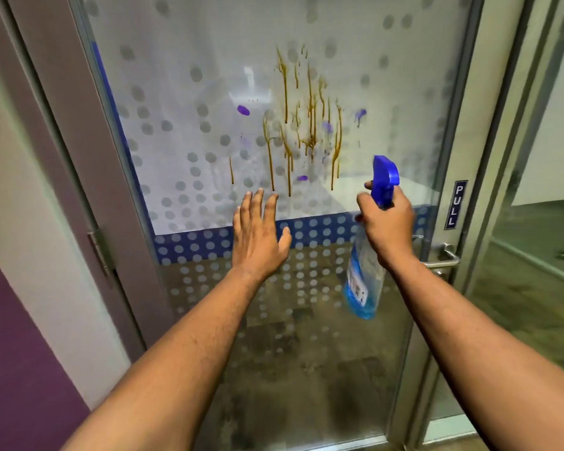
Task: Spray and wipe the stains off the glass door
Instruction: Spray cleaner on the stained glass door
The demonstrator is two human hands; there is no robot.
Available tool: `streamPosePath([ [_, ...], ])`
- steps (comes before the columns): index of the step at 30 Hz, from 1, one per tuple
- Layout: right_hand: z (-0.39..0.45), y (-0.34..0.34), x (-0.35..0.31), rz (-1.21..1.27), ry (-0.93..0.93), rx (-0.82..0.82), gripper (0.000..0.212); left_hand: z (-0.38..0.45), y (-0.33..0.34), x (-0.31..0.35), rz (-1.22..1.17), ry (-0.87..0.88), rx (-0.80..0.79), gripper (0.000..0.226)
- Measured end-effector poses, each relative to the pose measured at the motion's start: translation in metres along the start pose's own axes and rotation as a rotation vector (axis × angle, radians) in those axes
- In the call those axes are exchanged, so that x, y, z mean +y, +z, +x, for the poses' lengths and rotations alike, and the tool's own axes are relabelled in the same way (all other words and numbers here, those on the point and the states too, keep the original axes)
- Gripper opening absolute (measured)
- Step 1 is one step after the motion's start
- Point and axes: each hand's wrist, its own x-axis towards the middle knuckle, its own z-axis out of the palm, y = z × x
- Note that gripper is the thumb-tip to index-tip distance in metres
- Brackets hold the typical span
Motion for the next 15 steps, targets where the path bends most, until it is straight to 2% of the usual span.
streamPosePath([
  [8, -0.014, -0.036, 0.004, -0.030, -0.018, 0.017, 0.029, -0.005, 0.012, 0.043, -0.131, 0.134, -0.021, 0.067],
  [11, -0.023, -0.055, 0.009, -0.057, -0.010, 0.016, 0.028, -0.013, 0.021, 0.063, -0.199, 0.194, -0.043, 0.066],
  [15, -0.034, -0.092, 0.013, -0.143, -0.035, 0.118, 0.034, -0.026, 0.038, 0.101, -0.260, 0.268, -0.087, 0.066],
])
